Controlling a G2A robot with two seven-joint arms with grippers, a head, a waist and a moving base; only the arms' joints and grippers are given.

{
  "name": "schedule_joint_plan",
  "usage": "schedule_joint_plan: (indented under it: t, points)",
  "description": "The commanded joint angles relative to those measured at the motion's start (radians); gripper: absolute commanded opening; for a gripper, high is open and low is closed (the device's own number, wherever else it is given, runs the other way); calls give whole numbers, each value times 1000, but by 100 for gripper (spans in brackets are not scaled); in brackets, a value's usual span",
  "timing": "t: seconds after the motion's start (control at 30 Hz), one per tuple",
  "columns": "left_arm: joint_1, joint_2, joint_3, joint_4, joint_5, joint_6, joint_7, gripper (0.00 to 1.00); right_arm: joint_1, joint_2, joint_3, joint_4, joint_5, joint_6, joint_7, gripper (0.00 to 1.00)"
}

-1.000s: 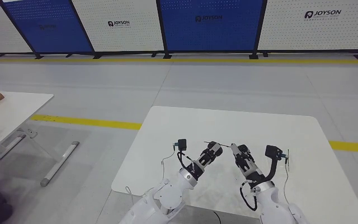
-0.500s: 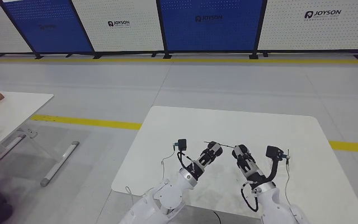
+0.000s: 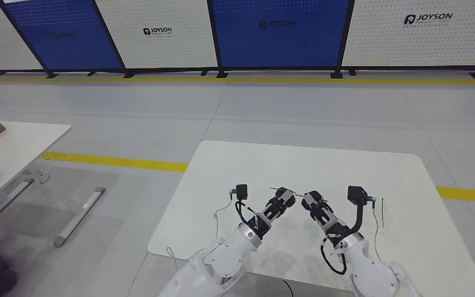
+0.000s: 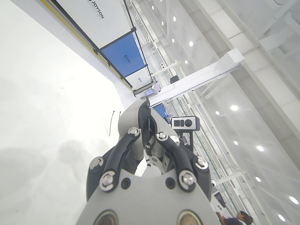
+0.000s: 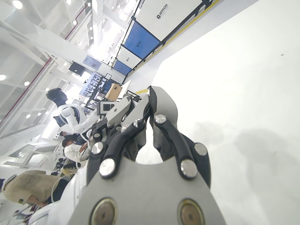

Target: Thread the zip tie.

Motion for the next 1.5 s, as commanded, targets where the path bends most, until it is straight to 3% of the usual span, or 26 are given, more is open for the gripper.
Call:
schedule_joint_plan:
  t: [0.0, 0.37, 0.77, 1.07, 1.47]
  points:
    - [0, 0, 0, -1, 0, 6, -2, 0, 4, 0, 0, 3, 1, 0, 8, 0]
    - [2, 0, -3, -18, -4, 45, -82, 0, 17, 0, 13, 14, 27, -12, 56, 0]
    - [17, 4, -31, -49, -65, 42, -139, 0, 20, 5, 27, 21, 22, -17, 113, 0]
    - [16, 0, -39, -41, -4, 55, -62, 0, 20, 4, 33, 23, 19, -13, 86, 0]
    - [12, -4, -39, -26, 14, 61, -55, 0, 22, 3, 25, 25, 9, -5, 89, 0]
